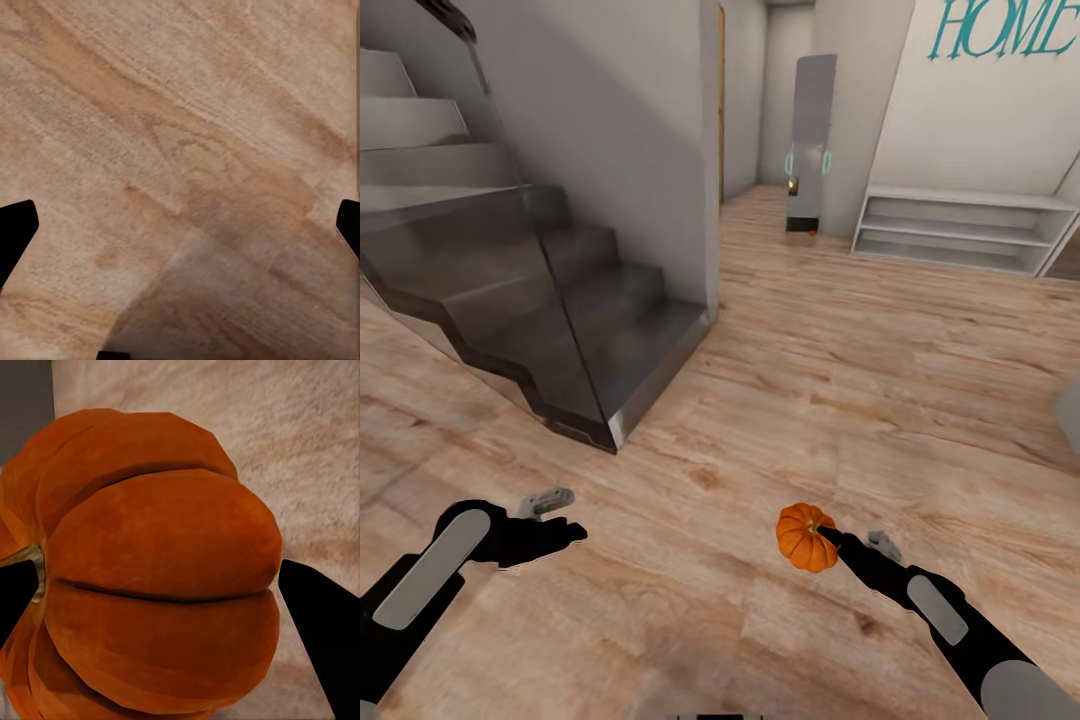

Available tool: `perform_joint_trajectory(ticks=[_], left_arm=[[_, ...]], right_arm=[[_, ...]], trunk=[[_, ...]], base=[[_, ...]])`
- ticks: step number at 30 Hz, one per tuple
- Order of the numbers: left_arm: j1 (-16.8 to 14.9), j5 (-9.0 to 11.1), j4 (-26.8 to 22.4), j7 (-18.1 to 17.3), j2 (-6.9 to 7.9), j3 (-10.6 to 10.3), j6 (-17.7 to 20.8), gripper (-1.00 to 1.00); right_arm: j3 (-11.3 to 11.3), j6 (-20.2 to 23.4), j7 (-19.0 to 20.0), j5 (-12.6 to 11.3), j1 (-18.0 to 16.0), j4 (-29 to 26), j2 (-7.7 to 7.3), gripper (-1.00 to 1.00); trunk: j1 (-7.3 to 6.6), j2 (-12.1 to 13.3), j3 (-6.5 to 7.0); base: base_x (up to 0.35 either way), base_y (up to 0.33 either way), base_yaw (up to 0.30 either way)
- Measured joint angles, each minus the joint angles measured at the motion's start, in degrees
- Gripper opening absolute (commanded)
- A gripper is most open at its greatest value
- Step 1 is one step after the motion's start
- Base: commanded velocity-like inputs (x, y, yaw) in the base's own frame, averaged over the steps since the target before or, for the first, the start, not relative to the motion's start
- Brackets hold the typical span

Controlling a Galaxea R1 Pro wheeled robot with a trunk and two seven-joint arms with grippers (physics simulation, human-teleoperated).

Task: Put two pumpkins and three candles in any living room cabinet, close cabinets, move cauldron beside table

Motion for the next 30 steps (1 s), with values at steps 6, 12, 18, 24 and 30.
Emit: perform_joint_trajectory(ticks=[6,12,18,24,30], left_arm=[[0.0,0.01,0.07,0.01,0.0,0.0,0.0,1.0],[-0.02,0.0,0.09,-0.04,0.01,0.05,0.02,1.0],[-0.03,-0.01,0.11,-0.09,0.0,0.06,0.07,1.0],[-0.06,-0.01,0.05,-0.03,-0.01,0.0,0.02,1.0],[-0.03,-0.01,-0.07,-0.09,-0.01,0.06,0.03,1.0]], right_arm=[[-0.02,-0.03,0.12,-0.11,-0.01,0.05,0.0,-1.0],[-0.1,-0.05,0.21,-0.19,-0.01,0.07,0.0,-1.0],[-0.13,-0.05,0.93,-0.25,0.01,0.04,0.0,-1.0],[-0.13,-0.07,2.29,-0.17,0.01,0.1,-0.01,-1.0],[-0.11,-0.09,2.39,-0.08,0.02,0.14,-0.01,-1.0]], trunk=[[0.02,0.0,0.0],[0.03,0.0,0.0],[0.03,0.0,0.0],[0.01,0.0,0.0],[0.03,0.0,0.0]], base=[[0.169,0.0,0.0],[0.013,0.0,0.0],[0.007,0.0,-0.16],[0.17,0.0,-0.271],[0.025,0.0,-0.28]])
